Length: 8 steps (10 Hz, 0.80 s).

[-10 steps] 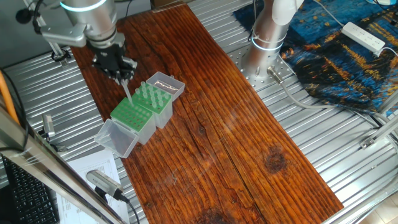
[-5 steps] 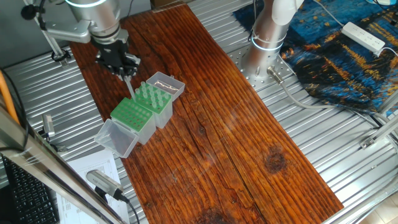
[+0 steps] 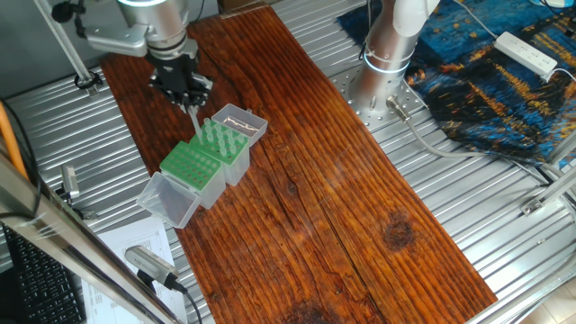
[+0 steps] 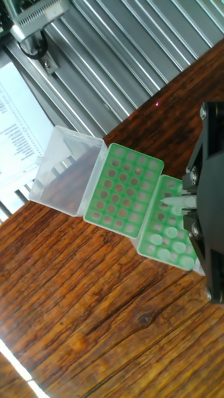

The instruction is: Transfer all large pipette tips from one holder to another

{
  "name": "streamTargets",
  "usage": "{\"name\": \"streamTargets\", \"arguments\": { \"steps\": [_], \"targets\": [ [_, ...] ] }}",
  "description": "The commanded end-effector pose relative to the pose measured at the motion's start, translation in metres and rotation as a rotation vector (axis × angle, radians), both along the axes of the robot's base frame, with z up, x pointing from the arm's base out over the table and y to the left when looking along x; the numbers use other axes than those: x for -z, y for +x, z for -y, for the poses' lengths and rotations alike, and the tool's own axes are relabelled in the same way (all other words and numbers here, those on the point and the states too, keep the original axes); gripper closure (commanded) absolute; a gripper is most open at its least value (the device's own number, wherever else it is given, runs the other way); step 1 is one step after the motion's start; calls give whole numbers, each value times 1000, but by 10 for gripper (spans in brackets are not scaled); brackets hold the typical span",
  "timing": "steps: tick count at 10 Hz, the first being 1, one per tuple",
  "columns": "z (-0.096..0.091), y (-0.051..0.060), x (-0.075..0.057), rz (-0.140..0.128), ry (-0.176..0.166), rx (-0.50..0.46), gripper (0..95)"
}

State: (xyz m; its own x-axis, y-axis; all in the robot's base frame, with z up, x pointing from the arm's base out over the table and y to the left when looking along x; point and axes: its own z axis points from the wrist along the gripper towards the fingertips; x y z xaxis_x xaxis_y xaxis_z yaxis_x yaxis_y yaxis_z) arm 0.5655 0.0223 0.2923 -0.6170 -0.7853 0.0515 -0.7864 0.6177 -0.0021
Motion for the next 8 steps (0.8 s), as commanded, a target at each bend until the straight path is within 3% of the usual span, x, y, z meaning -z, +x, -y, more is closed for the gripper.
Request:
{"name": "streamTargets", "arguments": {
  "steps": [1,8],
  "targets": [
    [3,-3,-1,4,1,-6,950],
    [14,-5,5,-2,4,-29,950]
  ]
}}
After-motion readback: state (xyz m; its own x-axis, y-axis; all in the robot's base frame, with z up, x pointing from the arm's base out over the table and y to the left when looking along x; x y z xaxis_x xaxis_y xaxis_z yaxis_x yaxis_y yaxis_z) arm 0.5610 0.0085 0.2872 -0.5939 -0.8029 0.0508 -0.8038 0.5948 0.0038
